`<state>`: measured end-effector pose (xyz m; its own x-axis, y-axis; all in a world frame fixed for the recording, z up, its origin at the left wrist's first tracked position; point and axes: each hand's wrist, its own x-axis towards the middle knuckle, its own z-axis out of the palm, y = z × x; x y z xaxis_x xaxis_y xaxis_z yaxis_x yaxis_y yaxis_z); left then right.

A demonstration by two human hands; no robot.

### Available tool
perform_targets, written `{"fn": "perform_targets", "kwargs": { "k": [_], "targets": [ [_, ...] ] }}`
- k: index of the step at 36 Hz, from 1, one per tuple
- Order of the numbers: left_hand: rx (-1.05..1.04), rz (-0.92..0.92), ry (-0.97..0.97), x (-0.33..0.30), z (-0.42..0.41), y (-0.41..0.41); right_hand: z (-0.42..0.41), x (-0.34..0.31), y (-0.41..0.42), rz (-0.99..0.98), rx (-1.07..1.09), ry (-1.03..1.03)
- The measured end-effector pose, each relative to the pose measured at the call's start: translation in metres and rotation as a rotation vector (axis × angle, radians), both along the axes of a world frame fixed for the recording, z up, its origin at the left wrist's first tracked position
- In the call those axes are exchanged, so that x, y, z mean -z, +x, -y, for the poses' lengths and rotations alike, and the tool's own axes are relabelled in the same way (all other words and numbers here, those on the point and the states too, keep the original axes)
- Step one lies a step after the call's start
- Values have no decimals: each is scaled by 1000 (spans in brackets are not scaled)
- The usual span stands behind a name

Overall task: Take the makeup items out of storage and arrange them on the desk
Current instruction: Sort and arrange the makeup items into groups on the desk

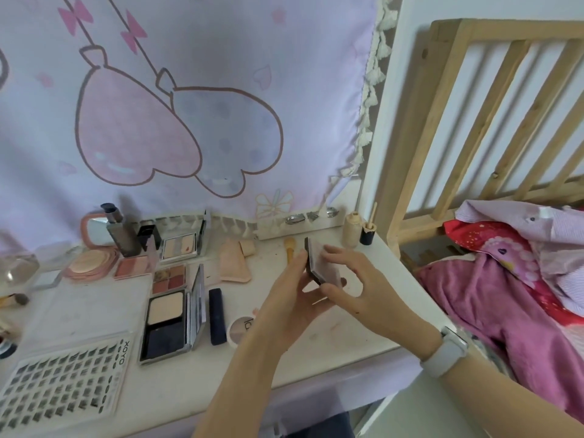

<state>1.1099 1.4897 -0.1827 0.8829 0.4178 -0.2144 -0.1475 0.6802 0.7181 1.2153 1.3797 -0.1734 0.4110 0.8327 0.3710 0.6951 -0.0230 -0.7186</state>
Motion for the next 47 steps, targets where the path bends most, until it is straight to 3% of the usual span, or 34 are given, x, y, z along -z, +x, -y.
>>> {"fn": "perform_targets", "kwargs": {
  "k": [3, 12, 20, 29, 34, 38, 44, 47],
  "targets": [
    [-33, 28, 47, 0, 1, -2, 3, -2, 1, 161, -37, -22],
    [-101, -61, 90, 2, 6, -1, 5, -3, 5, 335, -79, -200],
    [-86, -67, 69, 0, 11, 9, 7, -5, 9, 231, -23, -215],
    [30, -274, -57, -3, 5, 23, 13, 2, 48, -85, 168, -122],
    [-31, -329, -23, -5, 1, 33, 17, 13, 64, -192, 329, -98],
    [-67, -376, 237, 1, 6, 43, 20, 16, 76, -201, 412, -114],
    [-58, -518, 1082, 17, 17, 55, 15, 18, 95, -175, 518, -157],
    [19, -624, 1386, 28, 21, 63, 11, 19, 105, -161, 562, -186]
  ]
}}
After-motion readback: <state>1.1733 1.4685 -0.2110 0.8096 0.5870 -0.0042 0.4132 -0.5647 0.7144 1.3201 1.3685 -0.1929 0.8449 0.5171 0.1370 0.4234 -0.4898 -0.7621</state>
